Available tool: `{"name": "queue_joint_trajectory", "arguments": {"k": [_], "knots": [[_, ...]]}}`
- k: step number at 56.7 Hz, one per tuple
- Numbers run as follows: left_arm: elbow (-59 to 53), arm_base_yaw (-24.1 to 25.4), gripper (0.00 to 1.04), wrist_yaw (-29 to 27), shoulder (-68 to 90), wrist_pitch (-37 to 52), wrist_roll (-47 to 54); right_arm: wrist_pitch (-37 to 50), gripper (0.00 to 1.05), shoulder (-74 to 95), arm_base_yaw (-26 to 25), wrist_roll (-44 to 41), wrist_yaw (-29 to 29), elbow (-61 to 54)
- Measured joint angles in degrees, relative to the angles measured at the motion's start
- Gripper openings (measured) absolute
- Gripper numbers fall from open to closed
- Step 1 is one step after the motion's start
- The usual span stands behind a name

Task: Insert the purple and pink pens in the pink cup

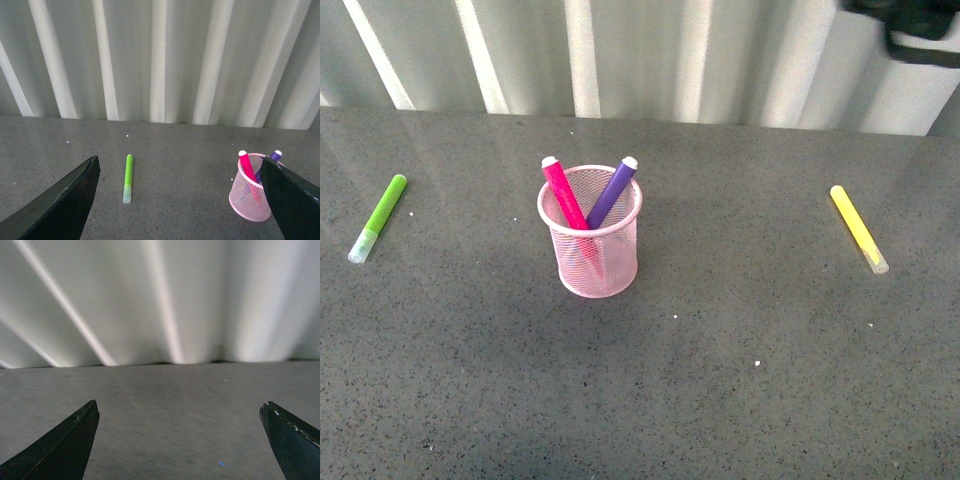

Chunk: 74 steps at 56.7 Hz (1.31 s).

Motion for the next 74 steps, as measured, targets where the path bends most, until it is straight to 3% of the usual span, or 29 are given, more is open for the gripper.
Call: {"name": "queue_joint_trajectory", "arguments": {"k": [4, 12, 17, 21, 38, 57, 63, 74], "knots": [[0.00, 0.00, 0.98, -0.02, 0.00, 0.00, 0.00, -1.16, 0.98, -5.18, -2.27, -1.81, 2.10, -4.26], [0.00, 0.00, 0.98, 0.04, -0.04, 0.00, 0.00, -0.59, 0.97, -6.23, -2.21, -3.21, 1.33, -4.70], [0.00, 0.00, 0.98, -0.11, -0.07, 0.00, 0.00, 26.73, 0.77, -6.29, -3.10, -10.88, -2.36, -16.13], [0.00, 0.00, 0.98, -0.09, -0.04, 0.00, 0.00, 37.57, 0.59, -10.49, -5.14, -13.38, -3.85, -24.00], [0.00, 0.00, 0.98, 0.00, -0.07, 0.00, 0.00, 39.71, 0.03, -23.45, -10.03, -14.91, -8.31, -38.56], [0.00, 0.00, 0.98, 0.00, -0.07, 0.00, 0.00, 34.45, 0.03, -37.66, -14.36, -14.88, -12.81, -47.65], [0.00, 0.00, 0.98, 0.02, -0.07, 0.00, 0.00, 36.74, 0.03, -38.73, -17.22, -14.86, -14.93, -50.51], [0.00, 0.00, 0.98, 0.02, -0.07, 0.00, 0.00, 29.29, 0.03, -48.22, -17.70, -14.86, -15.26, -52.96]]}}
